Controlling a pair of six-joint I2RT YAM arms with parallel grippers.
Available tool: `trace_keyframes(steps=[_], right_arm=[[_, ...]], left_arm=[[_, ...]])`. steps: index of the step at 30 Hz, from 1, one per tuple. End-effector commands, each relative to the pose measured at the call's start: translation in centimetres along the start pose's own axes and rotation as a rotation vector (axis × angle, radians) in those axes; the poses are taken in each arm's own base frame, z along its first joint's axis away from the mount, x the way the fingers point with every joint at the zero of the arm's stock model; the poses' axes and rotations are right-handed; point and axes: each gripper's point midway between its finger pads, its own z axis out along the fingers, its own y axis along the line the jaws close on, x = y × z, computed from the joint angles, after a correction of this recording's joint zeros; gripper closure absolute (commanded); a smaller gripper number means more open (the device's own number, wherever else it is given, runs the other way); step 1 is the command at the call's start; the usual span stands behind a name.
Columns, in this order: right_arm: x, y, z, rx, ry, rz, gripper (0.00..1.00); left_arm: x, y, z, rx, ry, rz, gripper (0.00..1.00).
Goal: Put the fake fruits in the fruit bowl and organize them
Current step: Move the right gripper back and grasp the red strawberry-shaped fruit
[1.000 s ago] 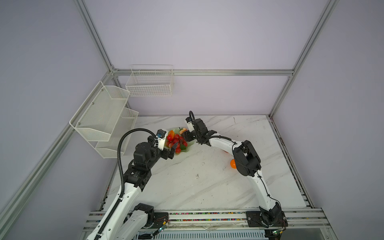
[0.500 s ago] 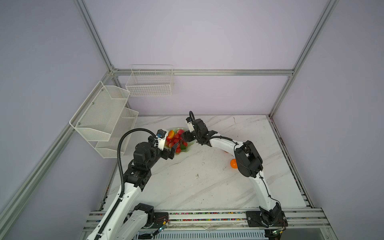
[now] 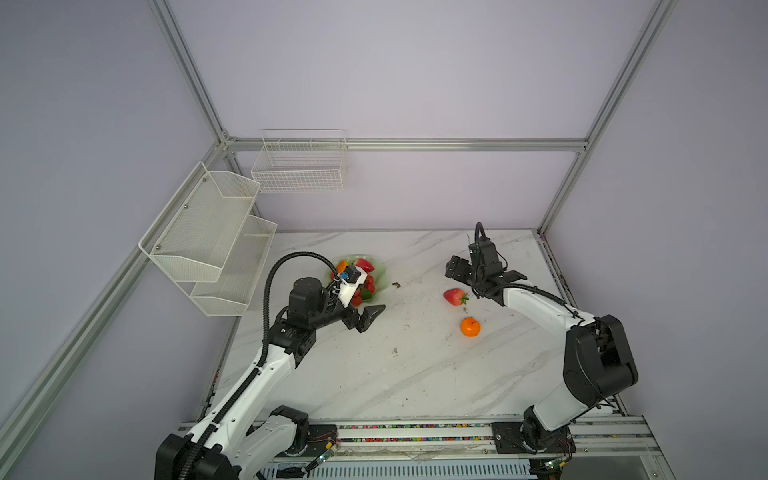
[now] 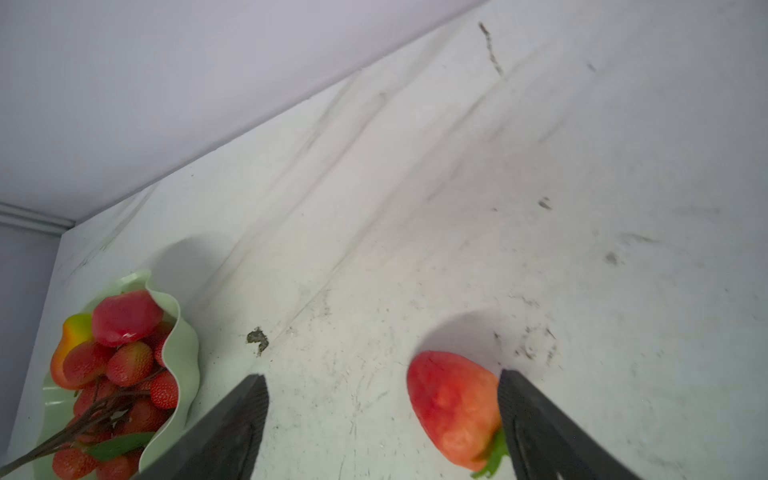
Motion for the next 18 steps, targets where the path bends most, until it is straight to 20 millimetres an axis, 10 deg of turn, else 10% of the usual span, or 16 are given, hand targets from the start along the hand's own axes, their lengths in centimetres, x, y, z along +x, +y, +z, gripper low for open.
trace_keyframes(steps=[1,11,18], right_arm=[[3.7,0.3,-0.4,-0.042,0.131,0.149,0.07],[3.2,-2.4,-2.1,0.162,0.096,0.080,0.03],[2.0,-0.9,2.0,0.167,0.163,-0.316,0.03]], left_arm=[[-1.1,-1.6,-0.4,0.055,-0.048,0.016,0.00],[-1.4,-2.0,-0.7,0.052,-0.055,0.027,0.00],[-1.4,-2.0,-0.7,0.054,-0.055,0.024,0.00]])
